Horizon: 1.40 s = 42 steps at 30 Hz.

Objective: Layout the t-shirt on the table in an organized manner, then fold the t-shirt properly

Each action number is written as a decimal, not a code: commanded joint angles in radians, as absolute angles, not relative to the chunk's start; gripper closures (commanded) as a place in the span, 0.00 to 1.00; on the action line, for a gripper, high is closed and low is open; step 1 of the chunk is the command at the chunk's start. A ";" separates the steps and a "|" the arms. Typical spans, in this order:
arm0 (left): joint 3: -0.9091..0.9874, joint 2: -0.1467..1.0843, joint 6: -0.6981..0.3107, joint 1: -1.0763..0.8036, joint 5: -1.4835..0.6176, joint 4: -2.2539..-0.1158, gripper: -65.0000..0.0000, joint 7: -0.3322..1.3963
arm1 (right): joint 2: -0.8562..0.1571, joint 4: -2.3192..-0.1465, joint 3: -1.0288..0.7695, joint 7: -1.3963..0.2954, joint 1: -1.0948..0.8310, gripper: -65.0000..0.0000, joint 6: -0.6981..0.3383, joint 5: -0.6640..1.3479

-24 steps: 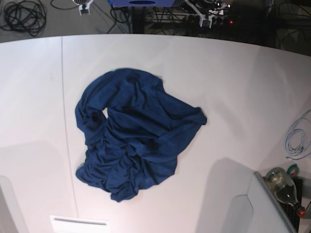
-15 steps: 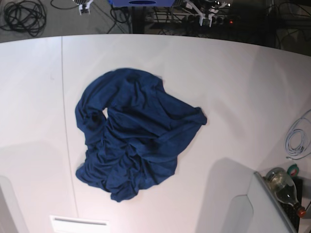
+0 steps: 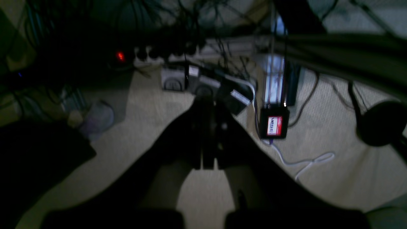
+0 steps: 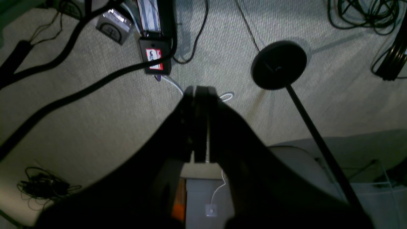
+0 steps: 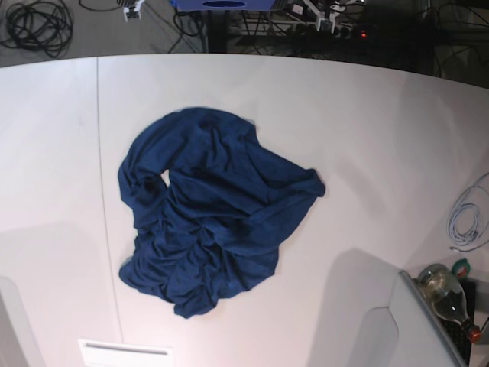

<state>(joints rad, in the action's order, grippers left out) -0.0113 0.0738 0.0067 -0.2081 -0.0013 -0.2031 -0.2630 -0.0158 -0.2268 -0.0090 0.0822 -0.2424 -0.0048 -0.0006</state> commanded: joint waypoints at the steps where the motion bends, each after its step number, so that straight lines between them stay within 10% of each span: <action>1: -0.013 0.091 0.013 -0.234 -0.001 -0.226 1.00 -0.268 | -0.018 -0.259 -0.012 0.079 -0.294 1.00 -0.007 0.002; 20: 0.018 0.306 0.013 -0.868 -0.015 -1.360 1.00 -0.269 | 0.062 -1.592 -0.170 -0.153 -0.995 1.00 -0.007 0.002; 34: 0.236 0.332 0.013 -0.805 -0.349 -1.650 1.00 -0.213 | 0.056 -1.936 0.094 -0.219 -0.777 0.99 -0.008 0.002; 42: 0.249 0.334 0.013 -0.730 -0.363 -1.646 1.00 -0.045 | 0.062 -1.873 0.222 -0.529 -0.476 0.34 -0.004 0.102</action>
<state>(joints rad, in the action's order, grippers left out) 0.2401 0.3218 0.0071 -0.7177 -0.3603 -1.6341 -0.0284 0.0586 -1.8645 0.2184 -0.5354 -0.4667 -0.0086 0.1024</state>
